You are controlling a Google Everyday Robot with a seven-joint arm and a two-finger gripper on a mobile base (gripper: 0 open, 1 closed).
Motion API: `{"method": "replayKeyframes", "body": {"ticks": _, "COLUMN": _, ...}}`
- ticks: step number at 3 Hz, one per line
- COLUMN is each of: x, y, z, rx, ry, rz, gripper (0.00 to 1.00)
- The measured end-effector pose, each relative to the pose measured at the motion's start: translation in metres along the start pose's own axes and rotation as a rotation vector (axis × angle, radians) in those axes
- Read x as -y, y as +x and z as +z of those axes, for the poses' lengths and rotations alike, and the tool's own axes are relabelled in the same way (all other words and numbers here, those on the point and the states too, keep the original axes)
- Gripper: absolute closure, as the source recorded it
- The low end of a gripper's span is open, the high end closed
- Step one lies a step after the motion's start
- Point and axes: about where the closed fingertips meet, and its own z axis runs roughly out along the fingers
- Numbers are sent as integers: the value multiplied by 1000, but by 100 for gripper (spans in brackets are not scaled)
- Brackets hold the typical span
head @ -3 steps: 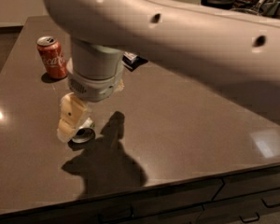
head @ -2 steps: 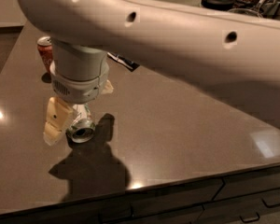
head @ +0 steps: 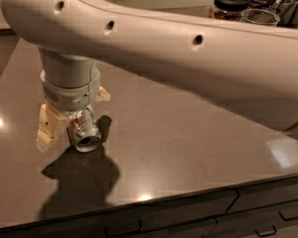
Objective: Pick 7up can
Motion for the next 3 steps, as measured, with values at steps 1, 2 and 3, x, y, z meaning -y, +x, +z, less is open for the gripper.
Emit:
{"method": "replayKeyframes", "body": {"ticks": 1, "x": 6, "y": -9, "z": 12, "rx": -9, "ry": 1, "rz": 14, "gripper": 0}}
{"method": "replayKeyframes", "body": {"ticks": 2, "x": 10, "y": -15, "z": 21, "rx": -24, "ry": 2, "rz": 23, "gripper": 18}}
{"method": "replayKeyframes", "body": {"ticks": 3, "x": 13, "y": -16, "z": 23, "rx": -29, "ry": -3, "rz": 22, "gripper": 41}}
